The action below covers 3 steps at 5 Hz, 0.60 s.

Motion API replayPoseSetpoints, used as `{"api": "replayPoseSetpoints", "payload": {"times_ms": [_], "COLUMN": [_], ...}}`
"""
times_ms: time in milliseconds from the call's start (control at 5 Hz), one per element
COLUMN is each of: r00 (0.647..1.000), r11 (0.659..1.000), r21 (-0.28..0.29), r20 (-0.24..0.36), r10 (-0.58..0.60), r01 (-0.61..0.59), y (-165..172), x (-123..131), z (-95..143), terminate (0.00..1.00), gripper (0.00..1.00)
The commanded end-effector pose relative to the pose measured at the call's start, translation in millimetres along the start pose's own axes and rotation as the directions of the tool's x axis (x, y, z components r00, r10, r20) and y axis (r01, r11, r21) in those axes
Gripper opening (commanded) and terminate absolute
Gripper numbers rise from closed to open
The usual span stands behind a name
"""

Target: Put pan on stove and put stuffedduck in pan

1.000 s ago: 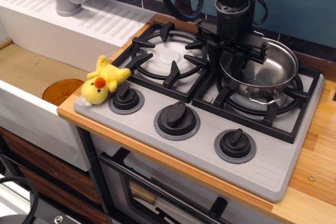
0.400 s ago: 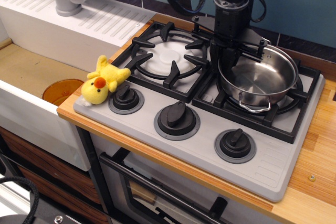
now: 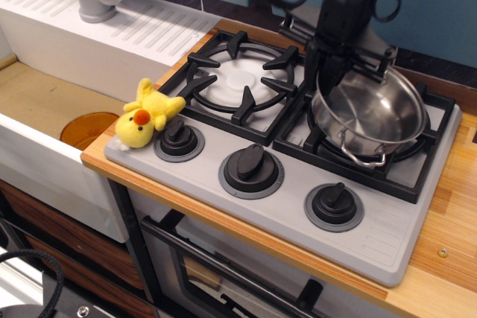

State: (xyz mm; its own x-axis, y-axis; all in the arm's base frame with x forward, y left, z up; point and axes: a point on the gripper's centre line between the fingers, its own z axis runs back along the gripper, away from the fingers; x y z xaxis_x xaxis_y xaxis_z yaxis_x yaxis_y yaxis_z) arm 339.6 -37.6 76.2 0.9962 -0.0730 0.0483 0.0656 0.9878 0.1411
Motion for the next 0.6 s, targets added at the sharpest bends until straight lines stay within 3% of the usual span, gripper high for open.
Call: {"api": "replayPoseSetpoints", "payload": {"times_ms": [0,400], "r00": [0.996,0.992], "r11": [0.999,0.996], "r21": [0.031,0.051], "r20": [0.093,0.104], "r10": [-0.01,-0.074], "r01": [0.008,0.069], "y": [16,54], "x": [9,27], "z": [53,53], "terminate": [0.0,0.0], "gripper": [0.0,0.0]}}
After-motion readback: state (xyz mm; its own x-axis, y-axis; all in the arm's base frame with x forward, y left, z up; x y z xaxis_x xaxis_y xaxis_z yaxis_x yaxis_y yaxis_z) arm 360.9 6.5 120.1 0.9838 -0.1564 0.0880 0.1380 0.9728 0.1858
